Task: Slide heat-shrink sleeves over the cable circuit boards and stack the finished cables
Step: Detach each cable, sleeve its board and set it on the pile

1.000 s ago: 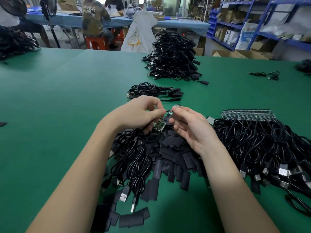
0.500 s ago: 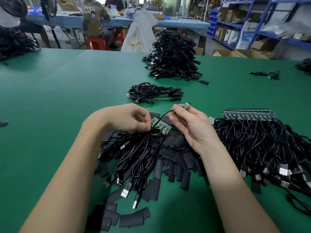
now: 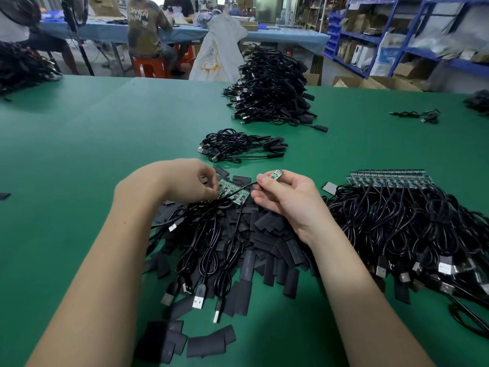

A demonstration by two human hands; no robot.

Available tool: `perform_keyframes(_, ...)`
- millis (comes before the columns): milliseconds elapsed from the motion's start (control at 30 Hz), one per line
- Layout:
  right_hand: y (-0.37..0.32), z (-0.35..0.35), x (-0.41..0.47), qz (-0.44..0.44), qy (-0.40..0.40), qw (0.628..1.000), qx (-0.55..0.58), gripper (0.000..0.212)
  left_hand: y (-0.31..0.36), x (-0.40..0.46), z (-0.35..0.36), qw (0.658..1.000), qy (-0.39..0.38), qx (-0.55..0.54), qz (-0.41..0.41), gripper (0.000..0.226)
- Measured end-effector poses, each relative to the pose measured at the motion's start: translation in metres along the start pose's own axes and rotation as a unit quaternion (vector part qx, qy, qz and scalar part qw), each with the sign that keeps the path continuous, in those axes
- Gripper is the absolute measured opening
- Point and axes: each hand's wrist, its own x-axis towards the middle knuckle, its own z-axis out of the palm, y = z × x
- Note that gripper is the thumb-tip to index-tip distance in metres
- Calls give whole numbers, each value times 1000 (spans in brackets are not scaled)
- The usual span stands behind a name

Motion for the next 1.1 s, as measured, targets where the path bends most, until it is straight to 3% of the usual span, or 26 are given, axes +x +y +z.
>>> perform_keyframes(200, 4, 14, -4, -27, -9, 999, -15, 5, -3, -1, 0, 995, -57, 50, -62, 15)
perform_keyframes(433, 8, 31, -6, 39, -68, 994, 72, 9, -7, 4, 5, 992, -49, 75, -84, 20)
perform_keyframes(733, 19, 43, -8, -7, -91, 995, -51, 7, -18, -1, 0, 995, -62, 25, -68, 9)
perform_keyframes(1000, 24, 51, -8, 48, -77, 996, 26, 8, -19, 5, 13, 992, -82, -16, -96, 24)
perform_keyframes(1100, 22, 51, -8, 81, -92, 986, 110, 10, -19, 5, 12, 994, -73, -10, -82, 22)
